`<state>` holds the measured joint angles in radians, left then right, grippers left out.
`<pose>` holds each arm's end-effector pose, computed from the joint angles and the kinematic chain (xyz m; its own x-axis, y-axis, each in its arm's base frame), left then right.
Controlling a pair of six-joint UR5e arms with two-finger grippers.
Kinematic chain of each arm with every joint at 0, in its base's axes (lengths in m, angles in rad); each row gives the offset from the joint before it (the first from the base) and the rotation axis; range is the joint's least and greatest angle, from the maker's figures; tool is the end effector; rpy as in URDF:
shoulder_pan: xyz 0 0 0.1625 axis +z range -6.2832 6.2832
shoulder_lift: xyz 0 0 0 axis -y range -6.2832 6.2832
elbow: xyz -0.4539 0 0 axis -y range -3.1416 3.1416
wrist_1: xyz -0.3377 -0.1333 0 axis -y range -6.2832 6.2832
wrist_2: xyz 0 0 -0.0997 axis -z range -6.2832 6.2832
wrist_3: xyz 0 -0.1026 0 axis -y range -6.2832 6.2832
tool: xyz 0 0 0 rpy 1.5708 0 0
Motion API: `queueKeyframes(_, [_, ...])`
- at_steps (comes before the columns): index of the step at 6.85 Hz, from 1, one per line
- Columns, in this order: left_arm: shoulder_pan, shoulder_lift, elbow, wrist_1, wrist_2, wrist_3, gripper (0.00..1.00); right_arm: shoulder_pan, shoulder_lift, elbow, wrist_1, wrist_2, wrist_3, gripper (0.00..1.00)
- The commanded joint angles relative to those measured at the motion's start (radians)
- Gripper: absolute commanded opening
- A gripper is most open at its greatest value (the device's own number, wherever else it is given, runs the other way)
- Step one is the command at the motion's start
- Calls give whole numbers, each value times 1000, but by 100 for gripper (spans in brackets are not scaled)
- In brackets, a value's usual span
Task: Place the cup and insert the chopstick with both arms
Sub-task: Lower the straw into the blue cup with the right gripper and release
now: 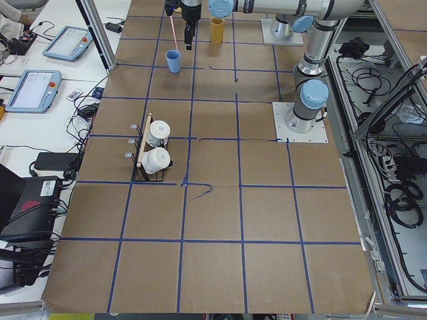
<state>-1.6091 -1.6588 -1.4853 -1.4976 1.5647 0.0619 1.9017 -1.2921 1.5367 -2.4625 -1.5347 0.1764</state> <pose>-0.1524 -0.4788 0.5185 -0.9950 0.1003 0.0017 0.0999 0.9925 -0.0709 0.3225 -0.5171 0.4954 -0.9690 -0.2075 -0.1341 -0.0906 0.8034 -0.5885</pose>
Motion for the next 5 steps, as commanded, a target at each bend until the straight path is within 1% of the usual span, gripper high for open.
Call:
queueKeyframes(1, [1, -1, -1, 0, 0, -1, 100, 0, 25, 11, -36, -5, 3, 0])
queueKeyframes(4, [1, -1, 2, 2, 3, -1, 100, 0, 36, 11, -52, -12, 3, 0])
queueKeyframes(5, [0, 1, 0, 2, 2, -2, 100, 0, 48, 10, -53, -12, 9, 34])
